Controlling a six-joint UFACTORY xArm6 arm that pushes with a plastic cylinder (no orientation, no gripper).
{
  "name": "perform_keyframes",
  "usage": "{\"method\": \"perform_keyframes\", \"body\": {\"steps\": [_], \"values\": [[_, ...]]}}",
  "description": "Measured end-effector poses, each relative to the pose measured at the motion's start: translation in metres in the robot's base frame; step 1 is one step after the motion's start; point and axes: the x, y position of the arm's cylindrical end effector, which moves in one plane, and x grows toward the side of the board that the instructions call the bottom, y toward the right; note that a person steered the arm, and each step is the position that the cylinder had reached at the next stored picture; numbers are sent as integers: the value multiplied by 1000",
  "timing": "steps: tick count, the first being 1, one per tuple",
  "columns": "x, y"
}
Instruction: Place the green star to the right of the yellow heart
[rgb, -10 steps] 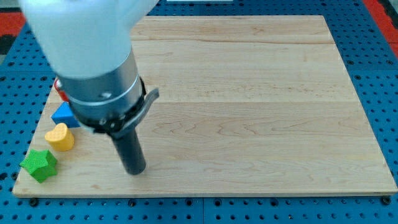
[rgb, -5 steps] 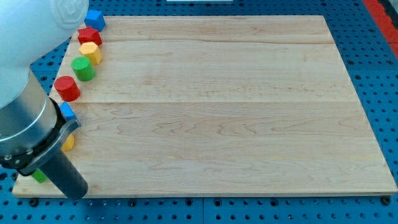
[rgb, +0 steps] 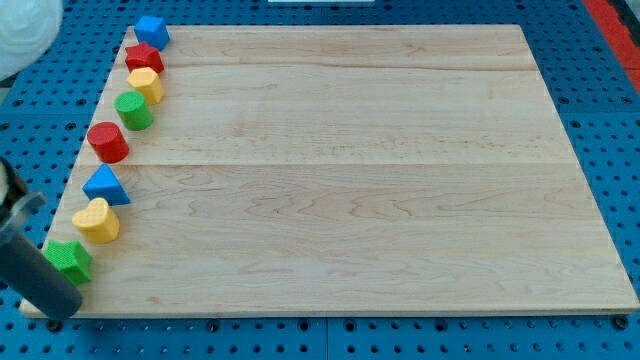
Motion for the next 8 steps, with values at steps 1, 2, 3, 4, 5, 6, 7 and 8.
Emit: {"method": "perform_keyframes", "body": {"steps": [1, 2, 3, 4, 5, 6, 7, 8], "values": [[0, -3], [0, -4], [1, -22], [0, -38], [-4, -57], [-32, -41], [-35, 37], [-30, 51]]}}
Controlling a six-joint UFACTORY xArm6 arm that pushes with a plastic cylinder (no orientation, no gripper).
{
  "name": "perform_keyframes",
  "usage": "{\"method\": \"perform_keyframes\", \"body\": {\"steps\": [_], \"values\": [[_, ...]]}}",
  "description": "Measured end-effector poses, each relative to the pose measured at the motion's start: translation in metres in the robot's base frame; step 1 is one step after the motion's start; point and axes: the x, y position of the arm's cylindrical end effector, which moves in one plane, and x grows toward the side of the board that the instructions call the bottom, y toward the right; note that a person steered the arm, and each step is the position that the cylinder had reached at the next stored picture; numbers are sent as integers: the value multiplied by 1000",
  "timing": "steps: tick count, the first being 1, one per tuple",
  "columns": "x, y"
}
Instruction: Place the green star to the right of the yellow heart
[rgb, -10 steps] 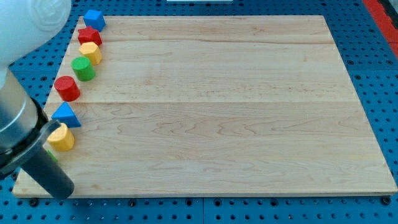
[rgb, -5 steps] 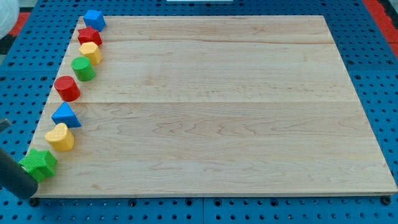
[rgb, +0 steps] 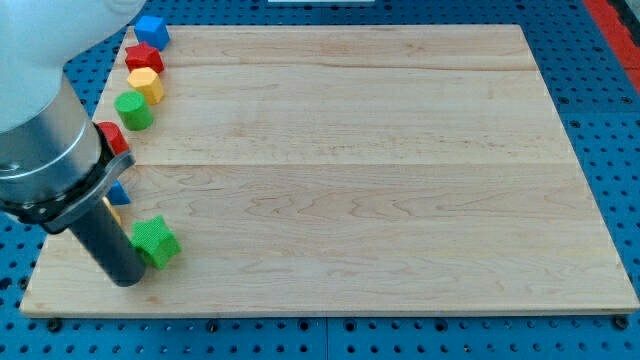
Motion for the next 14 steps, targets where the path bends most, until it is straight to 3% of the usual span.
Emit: {"method": "perform_keyframes", "body": {"steps": [1, 7, 8, 11, 13, 14], "values": [[13, -37], [-2, -18], [-3, 11], [-1, 20], [-39, 46], [-5, 64]]}}
